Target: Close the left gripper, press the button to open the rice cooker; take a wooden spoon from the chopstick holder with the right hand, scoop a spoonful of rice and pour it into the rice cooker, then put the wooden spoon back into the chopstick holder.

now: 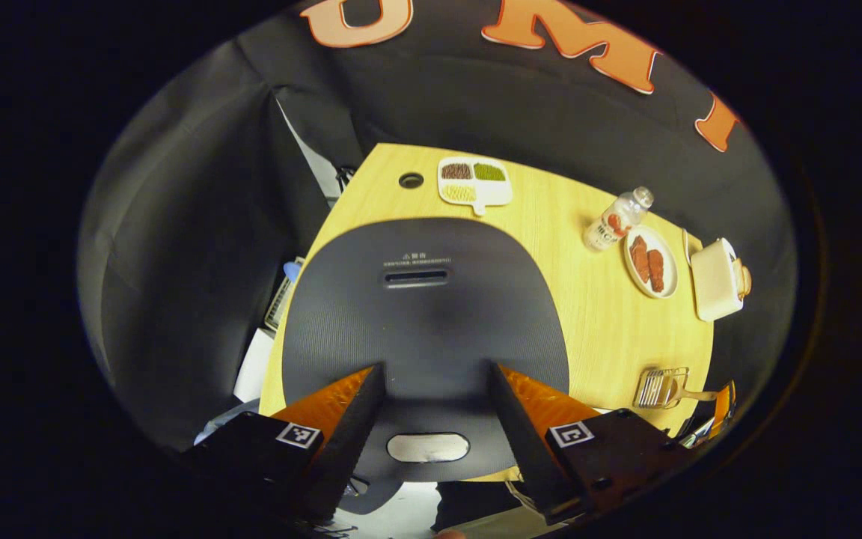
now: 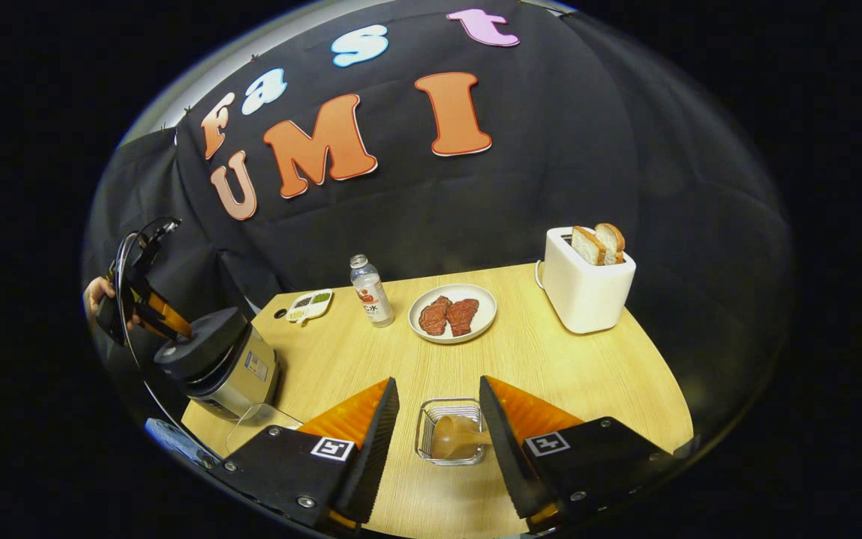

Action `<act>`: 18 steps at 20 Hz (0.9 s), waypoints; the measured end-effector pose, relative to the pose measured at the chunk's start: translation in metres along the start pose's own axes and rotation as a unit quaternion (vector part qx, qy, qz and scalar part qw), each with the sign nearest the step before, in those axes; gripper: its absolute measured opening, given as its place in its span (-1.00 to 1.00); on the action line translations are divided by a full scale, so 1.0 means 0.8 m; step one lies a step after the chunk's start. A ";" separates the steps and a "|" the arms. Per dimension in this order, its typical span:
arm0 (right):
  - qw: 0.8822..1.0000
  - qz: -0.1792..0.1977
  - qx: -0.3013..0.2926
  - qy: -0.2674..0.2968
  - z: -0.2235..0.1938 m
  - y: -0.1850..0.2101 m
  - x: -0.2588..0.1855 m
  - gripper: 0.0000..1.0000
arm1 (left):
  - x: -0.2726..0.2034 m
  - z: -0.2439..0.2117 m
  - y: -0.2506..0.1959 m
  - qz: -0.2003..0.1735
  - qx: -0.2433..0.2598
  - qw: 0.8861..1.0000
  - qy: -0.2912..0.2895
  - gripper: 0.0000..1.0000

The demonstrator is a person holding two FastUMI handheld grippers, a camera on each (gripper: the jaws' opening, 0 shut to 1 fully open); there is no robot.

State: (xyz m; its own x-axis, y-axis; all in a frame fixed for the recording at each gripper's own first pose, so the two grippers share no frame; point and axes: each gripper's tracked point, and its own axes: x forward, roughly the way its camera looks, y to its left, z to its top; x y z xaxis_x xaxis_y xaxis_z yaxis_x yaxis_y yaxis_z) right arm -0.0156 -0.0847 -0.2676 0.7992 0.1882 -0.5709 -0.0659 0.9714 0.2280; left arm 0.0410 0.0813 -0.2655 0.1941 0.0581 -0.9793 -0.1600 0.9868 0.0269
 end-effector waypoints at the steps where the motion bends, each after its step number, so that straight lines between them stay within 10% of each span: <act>1: 1.000 -0.001 -0.003 0.002 -0.001 0.000 0.000 0.37 | 0.005 -0.006 0.001 0.001 0.002 1.000 0.014 0.84; 18: 0.999 0.005 -0.040 -0.008 0.009 0.029 0.006 0.38 | 0.008 -0.004 -0.002 0.004 0.024 1.000 0.005 0.89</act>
State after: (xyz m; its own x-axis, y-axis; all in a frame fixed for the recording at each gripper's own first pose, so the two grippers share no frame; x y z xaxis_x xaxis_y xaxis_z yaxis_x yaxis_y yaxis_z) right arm -0.0087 -0.0622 -0.2595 0.8075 0.1968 -0.5561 -0.1214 0.9780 0.1698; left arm 0.0395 0.0793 -0.2727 0.1828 0.0644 -0.9810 -0.1150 0.9924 0.0437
